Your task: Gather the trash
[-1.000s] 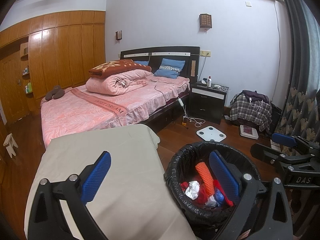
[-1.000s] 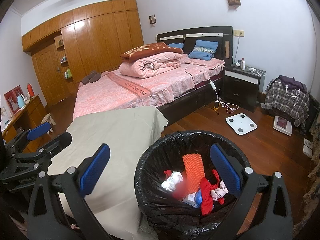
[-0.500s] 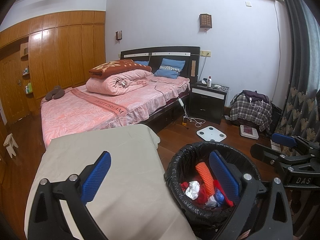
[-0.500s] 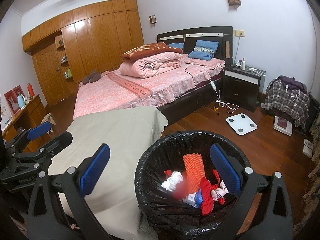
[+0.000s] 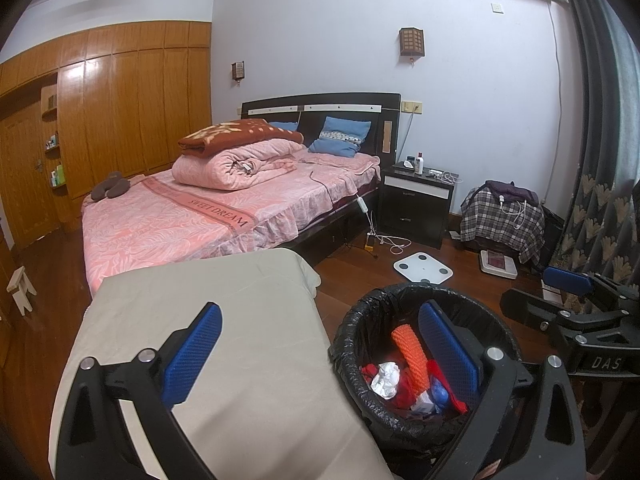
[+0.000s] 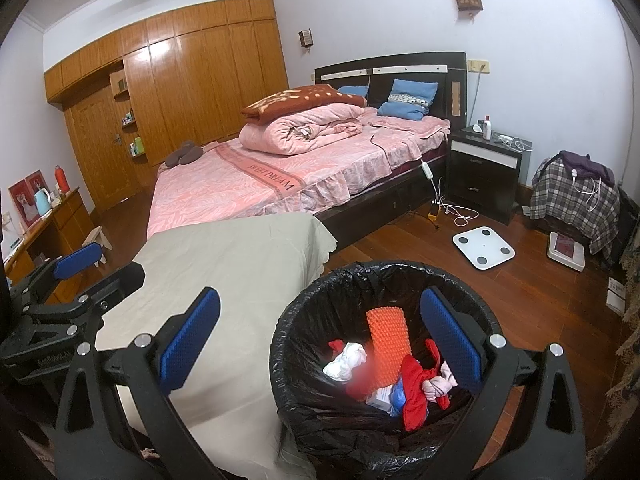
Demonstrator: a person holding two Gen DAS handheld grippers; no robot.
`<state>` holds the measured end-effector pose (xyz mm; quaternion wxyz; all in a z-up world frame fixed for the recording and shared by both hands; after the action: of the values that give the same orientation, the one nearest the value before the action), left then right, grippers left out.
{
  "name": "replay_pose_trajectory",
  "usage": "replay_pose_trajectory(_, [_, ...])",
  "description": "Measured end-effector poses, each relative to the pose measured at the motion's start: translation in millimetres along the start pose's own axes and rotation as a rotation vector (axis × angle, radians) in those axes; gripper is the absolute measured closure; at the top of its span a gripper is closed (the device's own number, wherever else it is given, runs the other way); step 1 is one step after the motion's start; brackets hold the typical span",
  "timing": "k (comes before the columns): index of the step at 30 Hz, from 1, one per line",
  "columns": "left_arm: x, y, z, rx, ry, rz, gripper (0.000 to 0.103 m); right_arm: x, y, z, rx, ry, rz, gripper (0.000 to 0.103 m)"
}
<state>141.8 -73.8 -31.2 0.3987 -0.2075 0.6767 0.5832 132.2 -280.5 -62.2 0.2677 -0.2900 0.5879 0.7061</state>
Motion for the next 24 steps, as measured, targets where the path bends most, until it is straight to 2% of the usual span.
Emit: replay_pose_trajectory(24, [-0.2,0.6,2.0,0.001,0.001,0.003,0.006,-0.2,-0.6,5.1,0.0,-0.001,0.003,0.005])
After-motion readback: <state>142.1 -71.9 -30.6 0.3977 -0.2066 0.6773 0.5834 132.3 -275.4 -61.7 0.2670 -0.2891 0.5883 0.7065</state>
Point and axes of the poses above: each gripper's, at about its wrist camera, not at the fingertips, and y roughly against the way its jaws point, z to its left, x to its underside, the point moved 10 cm from there along -y, roughly the way its jaws point, and after that the axes turned 10 degrees about z, right-handed, at the moved point
